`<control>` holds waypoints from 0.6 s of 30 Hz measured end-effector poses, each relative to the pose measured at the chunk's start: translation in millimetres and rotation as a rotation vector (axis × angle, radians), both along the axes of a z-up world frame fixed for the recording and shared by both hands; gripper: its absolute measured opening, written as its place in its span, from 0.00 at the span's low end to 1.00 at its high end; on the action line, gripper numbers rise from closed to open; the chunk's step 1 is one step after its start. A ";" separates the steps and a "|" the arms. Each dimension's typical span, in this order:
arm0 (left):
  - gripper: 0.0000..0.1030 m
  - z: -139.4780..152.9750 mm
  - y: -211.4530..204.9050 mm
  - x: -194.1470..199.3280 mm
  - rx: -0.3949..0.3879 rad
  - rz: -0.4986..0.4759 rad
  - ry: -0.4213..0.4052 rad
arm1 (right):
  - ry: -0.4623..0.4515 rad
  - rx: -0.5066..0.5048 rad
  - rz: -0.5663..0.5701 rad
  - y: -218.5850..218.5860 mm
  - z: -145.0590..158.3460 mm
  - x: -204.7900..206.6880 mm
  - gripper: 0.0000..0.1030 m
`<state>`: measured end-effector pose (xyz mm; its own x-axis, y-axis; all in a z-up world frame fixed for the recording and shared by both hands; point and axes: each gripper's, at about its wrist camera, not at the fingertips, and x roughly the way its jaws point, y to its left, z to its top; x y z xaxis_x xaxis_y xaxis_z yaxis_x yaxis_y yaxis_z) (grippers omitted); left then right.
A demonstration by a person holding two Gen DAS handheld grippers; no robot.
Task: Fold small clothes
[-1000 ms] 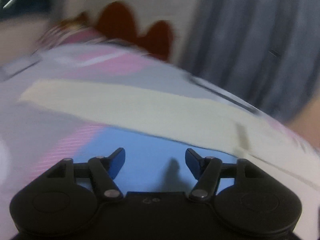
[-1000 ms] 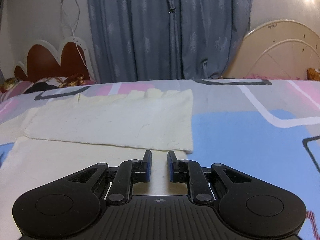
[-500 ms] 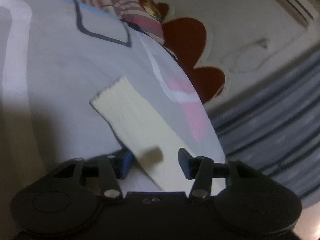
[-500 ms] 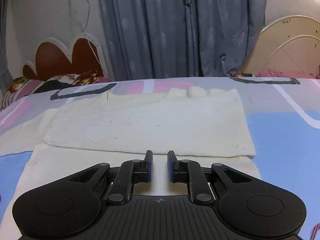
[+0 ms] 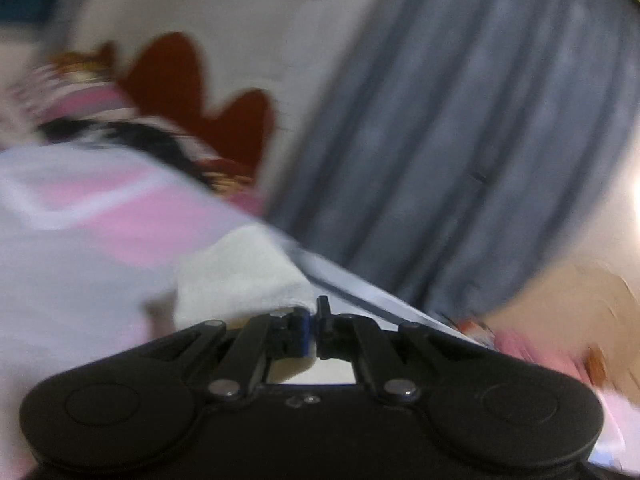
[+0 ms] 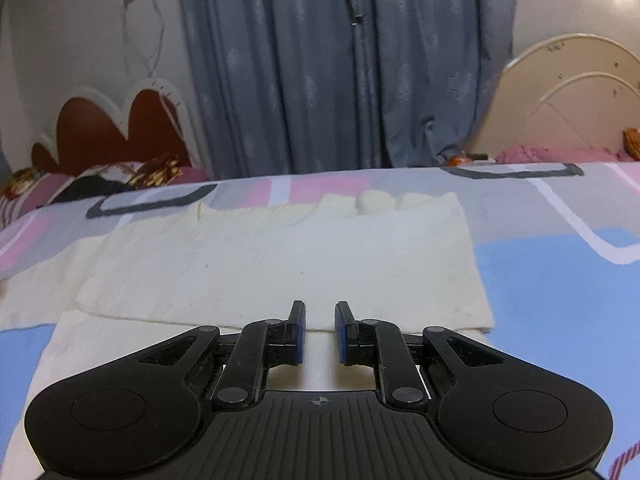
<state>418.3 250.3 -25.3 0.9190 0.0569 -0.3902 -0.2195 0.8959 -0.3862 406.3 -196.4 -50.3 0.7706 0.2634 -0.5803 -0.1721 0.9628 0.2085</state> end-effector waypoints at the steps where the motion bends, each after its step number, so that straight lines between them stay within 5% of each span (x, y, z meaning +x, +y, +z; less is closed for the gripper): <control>1: 0.02 0.7 -22.0 12.3 0.020 -0.038 0.008 | -0.004 0.003 -0.004 -3.5 0.1 -1.1 0.15; 9: 0.05 -43.8 -183.6 89.0 0.119 -0.348 0.201 | 0.021 0.058 -0.060 -42.5 -1.8 -1.4 0.15; 11: 0.41 -64.8 -210.8 98.1 0.125 -0.418 0.315 | 0.030 0.130 -0.027 -52.4 -0.8 0.3 0.15; 12: 0.50 -67.0 -220.6 90.8 0.164 -0.423 0.282 | 0.032 0.148 -0.010 -54.5 1.1 2.0 0.17; 13: 0.68 -67.0 -223.6 80.2 0.198 -0.428 0.254 | 0.029 0.145 0.003 -53.6 2.7 2.9 0.25; 14: 0.74 -63.3 -224.5 68.4 0.222 -0.421 0.238 | 0.014 0.138 0.010 -51.4 5.1 2.2 0.62; 15: 0.72 -60.7 -220.2 59.9 0.224 -0.409 0.220 | -0.020 0.144 0.023 -49.5 8.4 -0.4 0.75; 18: 0.69 -53.3 -196.2 30.3 0.209 -0.328 0.192 | -0.054 0.156 0.101 -33.7 14.3 -1.5 0.71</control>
<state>448.7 54.1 -78.6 0.8137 -0.1300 -0.5665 0.0395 0.9848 -0.1693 404.8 -230.1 -36.0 0.7647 0.4245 -0.4848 -0.2814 0.8968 0.3414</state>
